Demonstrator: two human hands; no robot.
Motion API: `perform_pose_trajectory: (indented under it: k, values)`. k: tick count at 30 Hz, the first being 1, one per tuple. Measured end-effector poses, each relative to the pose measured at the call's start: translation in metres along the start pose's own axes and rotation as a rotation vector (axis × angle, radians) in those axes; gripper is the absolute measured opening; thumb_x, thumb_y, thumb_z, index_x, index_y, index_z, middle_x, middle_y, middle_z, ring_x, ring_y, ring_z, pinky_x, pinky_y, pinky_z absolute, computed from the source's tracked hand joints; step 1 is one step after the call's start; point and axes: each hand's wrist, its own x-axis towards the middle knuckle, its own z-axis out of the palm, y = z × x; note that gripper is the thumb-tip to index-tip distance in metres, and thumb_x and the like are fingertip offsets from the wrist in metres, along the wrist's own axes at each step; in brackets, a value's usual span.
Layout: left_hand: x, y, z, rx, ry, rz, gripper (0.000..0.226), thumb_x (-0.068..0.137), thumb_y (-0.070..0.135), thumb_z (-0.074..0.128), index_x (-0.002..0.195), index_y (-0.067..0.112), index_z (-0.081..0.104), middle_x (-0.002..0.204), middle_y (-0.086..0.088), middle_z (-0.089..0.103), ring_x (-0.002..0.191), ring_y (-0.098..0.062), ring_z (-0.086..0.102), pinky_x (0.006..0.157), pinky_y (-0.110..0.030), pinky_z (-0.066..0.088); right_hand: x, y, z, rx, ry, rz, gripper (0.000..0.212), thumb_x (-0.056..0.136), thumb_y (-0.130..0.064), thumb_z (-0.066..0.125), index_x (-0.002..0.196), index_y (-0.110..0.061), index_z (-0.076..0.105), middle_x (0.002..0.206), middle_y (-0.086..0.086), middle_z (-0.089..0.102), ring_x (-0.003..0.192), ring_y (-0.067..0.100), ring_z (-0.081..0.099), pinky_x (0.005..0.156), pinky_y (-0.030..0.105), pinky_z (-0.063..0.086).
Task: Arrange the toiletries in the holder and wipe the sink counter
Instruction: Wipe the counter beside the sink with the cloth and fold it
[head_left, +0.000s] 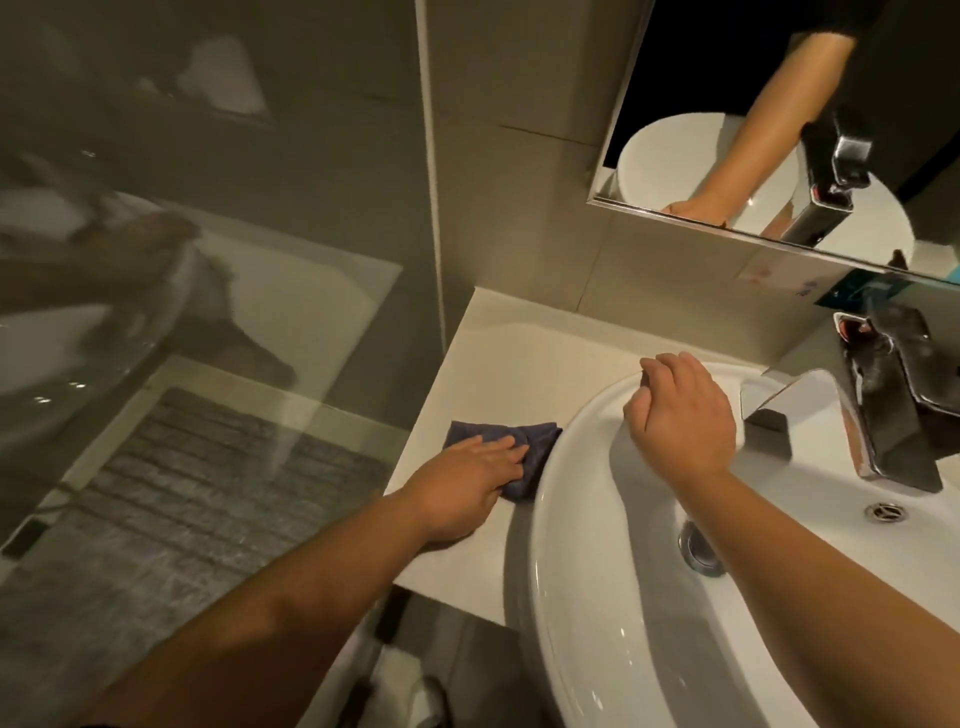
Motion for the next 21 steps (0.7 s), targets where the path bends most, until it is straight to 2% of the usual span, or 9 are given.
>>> perform_pose_trajectory:
  k: [4,6,8,10,13,15,17,19,21]
  values:
    - [-0.088,0.033,0.029,-0.080,-0.006,-0.101,0.042,0.093,0.013,0.041,0.133,0.018,0.053,0.152,0.000,0.038,0.144,-0.016,0.026,0.121,-0.033,0.012,-0.003,-0.004,-0.006,0.007,-0.031,-0.006,0.040,0.085,-0.024,0.034,0.107,-0.004,0.060,0.103,0.013,0.062,0.102,0.033,0.053,0.084,0.044,0.046]
    - [-0.120,0.057,0.040,-0.183,0.019,-0.159,0.045,0.092,0.015,0.040,0.135,0.018,0.052,0.152,0.000,0.039,0.144,-0.014,0.026,0.118,-0.026,0.008,-0.003,-0.005,-0.009,0.019,-0.057,0.006,0.041,0.085,-0.026,0.032,0.106,-0.004,0.060,0.103,0.014,0.062,0.103,0.034,0.052,0.085,0.044,0.045]
    - [-0.144,0.077,0.047,-0.307,-0.001,-0.233,0.042,0.092,0.016,0.043,0.131,0.023,0.055,0.148,0.001,0.046,0.140,-0.012,0.034,0.114,-0.022,0.020,-0.005,-0.006,-0.012,0.037,-0.063,0.007,0.043,0.085,-0.027,0.031,0.107,-0.003,0.060,0.105,0.016,0.062,0.105,0.035,0.052,0.087,0.045,0.045]
    - [-0.161,0.090,0.052,-0.417,-0.099,-0.326,0.030,0.089,0.024,0.048,0.116,0.032,0.059,0.128,0.001,0.063,0.122,-0.015,0.054,0.098,-0.025,0.040,-0.007,-0.006,-0.015,0.060,-0.065,0.007,0.045,0.085,-0.026,0.032,0.109,-0.002,0.060,0.106,0.017,0.062,0.106,0.036,0.051,0.089,0.045,0.043]
    - [-0.182,0.104,0.054,-0.753,-0.192,-0.503,0.017,0.087,0.024,0.053,0.095,0.031,0.066,0.091,0.006,0.068,0.090,-0.009,0.062,0.083,-0.026,0.047,-0.008,-0.007,-0.019,0.074,-0.092,-0.003,0.046,0.086,-0.027,0.031,0.112,-0.002,0.059,0.110,0.018,0.062,0.109,0.035,0.049,0.093,0.044,0.041]
    - [-0.188,0.109,0.049,-1.134,-0.099,-0.656,0.025,0.089,0.008,0.053,0.084,0.023,0.073,0.083,0.003,0.070,0.083,-0.011,0.062,0.077,-0.025,0.046,-0.007,-0.005,-0.020,0.075,-0.103,-0.009,0.047,0.086,-0.028,0.030,0.113,-0.003,0.059,0.111,0.017,0.061,0.110,0.034,0.049,0.093,0.044,0.041]
    - [-0.185,0.109,0.038,-1.510,0.091,-0.769,0.023,0.089,0.000,0.051,0.093,0.007,0.073,0.091,-0.014,0.072,0.084,-0.022,0.066,0.076,-0.030,0.047,-0.007,-0.004,-0.021,0.063,-0.116,-0.022,0.046,0.086,-0.029,0.029,0.111,-0.004,0.058,0.109,0.016,0.062,0.107,0.034,0.049,0.090,0.044,0.043]
    - [-0.174,0.105,0.019,-1.717,0.280,-0.822,0.022,0.091,0.001,0.048,0.101,-0.001,0.068,0.093,-0.020,0.072,0.080,-0.024,0.069,0.073,-0.032,0.051,-0.006,-0.002,-0.022,0.047,-0.116,-0.035,0.043,0.085,-0.029,0.030,0.107,-0.005,0.058,0.104,0.015,0.062,0.102,0.033,0.050,0.086,0.044,0.045]
    - [-0.154,0.097,-0.008,-1.779,0.424,-0.821,0.024,0.095,0.006,0.045,0.108,0.001,0.065,0.098,-0.021,0.073,0.083,-0.027,0.071,0.074,-0.036,0.053,-0.006,-0.002,-0.021,0.041,-0.110,-0.032,0.039,0.085,-0.028,0.031,0.104,-0.006,0.058,0.101,0.013,0.061,0.099,0.032,0.051,0.083,0.044,0.047]
